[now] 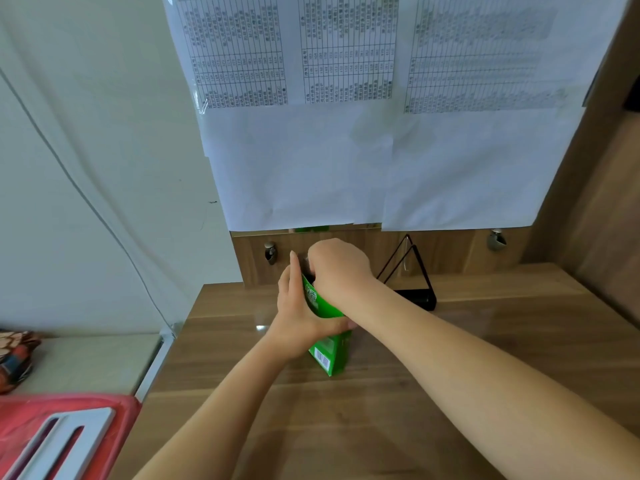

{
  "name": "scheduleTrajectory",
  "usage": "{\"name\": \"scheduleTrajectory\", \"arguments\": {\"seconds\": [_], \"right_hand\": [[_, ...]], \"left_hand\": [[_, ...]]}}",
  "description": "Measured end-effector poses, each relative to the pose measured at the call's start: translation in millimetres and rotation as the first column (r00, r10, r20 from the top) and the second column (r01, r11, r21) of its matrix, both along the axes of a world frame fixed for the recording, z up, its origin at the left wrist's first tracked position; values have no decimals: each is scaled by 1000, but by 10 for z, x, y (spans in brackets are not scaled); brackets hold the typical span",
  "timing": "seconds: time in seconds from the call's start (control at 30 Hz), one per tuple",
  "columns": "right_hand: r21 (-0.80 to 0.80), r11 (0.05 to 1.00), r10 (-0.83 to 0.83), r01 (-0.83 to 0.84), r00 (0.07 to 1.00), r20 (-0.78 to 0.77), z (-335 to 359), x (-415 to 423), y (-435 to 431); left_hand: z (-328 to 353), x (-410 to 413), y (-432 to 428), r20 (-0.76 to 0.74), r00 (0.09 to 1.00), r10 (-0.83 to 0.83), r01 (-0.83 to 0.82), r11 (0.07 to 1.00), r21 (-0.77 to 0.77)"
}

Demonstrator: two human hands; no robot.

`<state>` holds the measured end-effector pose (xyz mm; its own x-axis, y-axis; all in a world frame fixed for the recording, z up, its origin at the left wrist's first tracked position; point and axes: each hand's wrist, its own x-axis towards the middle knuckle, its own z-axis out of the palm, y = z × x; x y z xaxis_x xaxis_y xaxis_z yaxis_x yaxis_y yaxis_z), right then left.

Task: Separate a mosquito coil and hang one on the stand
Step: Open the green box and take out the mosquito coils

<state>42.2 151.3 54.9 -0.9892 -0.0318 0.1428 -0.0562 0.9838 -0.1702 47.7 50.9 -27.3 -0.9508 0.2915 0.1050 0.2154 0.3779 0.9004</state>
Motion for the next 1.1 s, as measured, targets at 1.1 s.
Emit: {"name": "scheduleTrajectory", "arguments": {"seconds": [1.1], "right_hand": [[-174, 984, -51, 44, 998, -35, -125, 362, 379]], "left_hand": [[-268, 106, 53, 180, 980, -84, 75, 996, 56]]}}
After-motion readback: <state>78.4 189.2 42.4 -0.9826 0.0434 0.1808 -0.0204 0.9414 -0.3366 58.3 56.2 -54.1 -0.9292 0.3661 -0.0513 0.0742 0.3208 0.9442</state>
